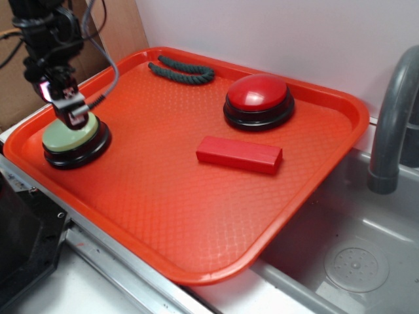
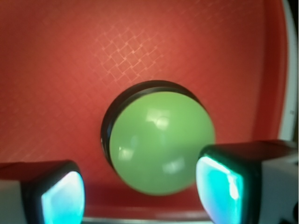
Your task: Push the green button.
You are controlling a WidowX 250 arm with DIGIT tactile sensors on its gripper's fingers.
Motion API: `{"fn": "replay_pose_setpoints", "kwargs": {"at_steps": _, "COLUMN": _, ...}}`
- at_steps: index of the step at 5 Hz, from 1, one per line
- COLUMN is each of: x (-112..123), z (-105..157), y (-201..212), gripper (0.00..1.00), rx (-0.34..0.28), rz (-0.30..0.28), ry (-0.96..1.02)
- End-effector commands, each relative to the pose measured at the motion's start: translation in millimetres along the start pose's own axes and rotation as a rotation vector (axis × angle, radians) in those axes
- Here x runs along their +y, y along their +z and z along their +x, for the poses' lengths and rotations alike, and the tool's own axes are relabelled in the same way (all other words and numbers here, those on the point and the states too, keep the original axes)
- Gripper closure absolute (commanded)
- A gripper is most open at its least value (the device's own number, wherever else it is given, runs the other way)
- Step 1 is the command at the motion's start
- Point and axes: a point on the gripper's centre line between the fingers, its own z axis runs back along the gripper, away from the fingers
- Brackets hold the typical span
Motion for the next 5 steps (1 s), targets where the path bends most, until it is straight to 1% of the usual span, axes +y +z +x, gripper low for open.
{"fn": "replay_pose_setpoints", "kwargs": {"at_steps": 1, "x": 10, "z": 4, "y": 45, "gripper": 0.00, "rx": -0.033, "rz": 0.034, "ry": 0.055}}
{"fn": "replay_pose_setpoints", "kwargs": {"at_steps": 2, "x": 8, "z": 5, "y": 52, "gripper": 0.00, "rx": -0.019, "rz": 0.045, "ry": 0.063}}
{"fn": "replay_pose_setpoints", "kwargs": {"at_steps": 5, "x": 11, "z": 3, "y": 69, "gripper": 0.00, "rx": -0.048, "rz": 0.026, "ry": 0.078}}
